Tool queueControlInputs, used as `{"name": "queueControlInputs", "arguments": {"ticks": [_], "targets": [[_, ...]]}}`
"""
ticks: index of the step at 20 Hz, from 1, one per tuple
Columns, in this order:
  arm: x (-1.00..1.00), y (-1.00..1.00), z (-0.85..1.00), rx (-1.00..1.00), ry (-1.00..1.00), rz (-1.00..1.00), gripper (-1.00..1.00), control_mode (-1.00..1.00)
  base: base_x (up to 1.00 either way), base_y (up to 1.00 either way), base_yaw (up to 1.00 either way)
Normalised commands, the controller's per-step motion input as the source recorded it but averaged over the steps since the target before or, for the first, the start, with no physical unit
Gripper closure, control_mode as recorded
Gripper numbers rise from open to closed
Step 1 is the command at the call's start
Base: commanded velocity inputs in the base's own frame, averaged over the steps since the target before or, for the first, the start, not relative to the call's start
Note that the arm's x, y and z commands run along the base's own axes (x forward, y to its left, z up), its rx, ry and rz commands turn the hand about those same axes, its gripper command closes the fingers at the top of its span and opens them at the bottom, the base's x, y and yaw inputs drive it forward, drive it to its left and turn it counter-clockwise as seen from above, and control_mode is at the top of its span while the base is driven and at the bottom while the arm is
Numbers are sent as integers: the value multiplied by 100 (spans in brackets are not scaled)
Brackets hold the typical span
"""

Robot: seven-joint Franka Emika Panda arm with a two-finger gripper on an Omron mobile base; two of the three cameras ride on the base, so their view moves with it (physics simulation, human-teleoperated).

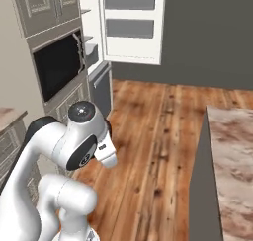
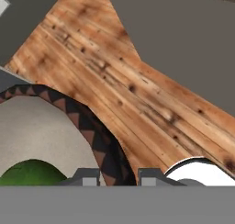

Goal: Place the bowl with the avocado and squash on the top shelf of the fridge. Place the bowl with the fishs on the second highest shelf of the fridge.

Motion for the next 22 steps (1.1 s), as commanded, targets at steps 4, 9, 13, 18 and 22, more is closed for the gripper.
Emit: {"name": "queueControlInputs", "arguments": {"ticks": [4, 9, 13, 18, 22], "targets": [[0, 0, 0, 0, 0, 0, 100, 100, 100, 0, -4], [0, 0, 0, 0, 0, 0, 100, 100, 100, 0, -3], [0, 0, 0, 0, 0, 0, 100, 100, 100, 0, -5], [0, 0, 0, 0, 0, 0, 100, 100, 100, 0, -4], [0, 0, 0, 0, 0, 0, 100, 100, 100, 2, -4]]}}
